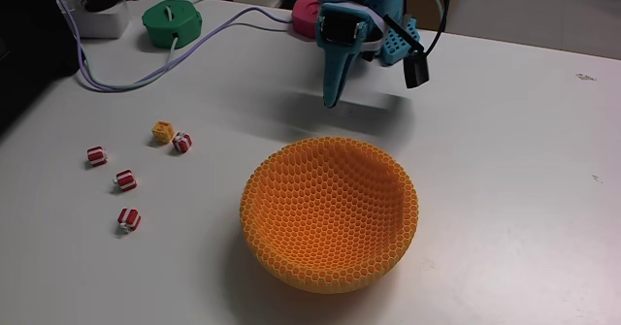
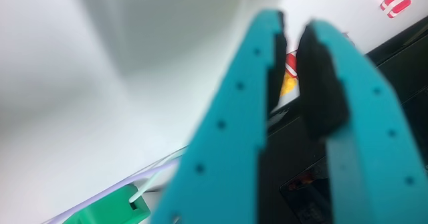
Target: Place cube pieces into the yellow basket
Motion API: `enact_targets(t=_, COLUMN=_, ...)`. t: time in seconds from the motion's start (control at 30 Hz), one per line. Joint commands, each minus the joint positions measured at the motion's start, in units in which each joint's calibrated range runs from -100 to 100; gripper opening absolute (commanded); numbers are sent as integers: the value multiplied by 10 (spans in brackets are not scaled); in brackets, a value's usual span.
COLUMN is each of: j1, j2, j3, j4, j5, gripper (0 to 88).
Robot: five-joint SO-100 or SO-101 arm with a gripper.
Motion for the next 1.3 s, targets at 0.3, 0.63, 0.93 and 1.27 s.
enact_targets(t=0.3, j1=137, j2=182, j3=-182, j4=14, j5=-140, gripper=210)
enact_targets(t=0.63, j1=160, j2=743, j3=-533, j4=-284, j5=-345, gripper=341)
enact_targets(t=0.93, j1=268, j2=889, j3=-591, j4=-320, j5=-364, gripper=341)
enact_targets(t=1.27, j1=325, j2=1002, j3=-616, j4=-393, j5=-380, gripper=333)
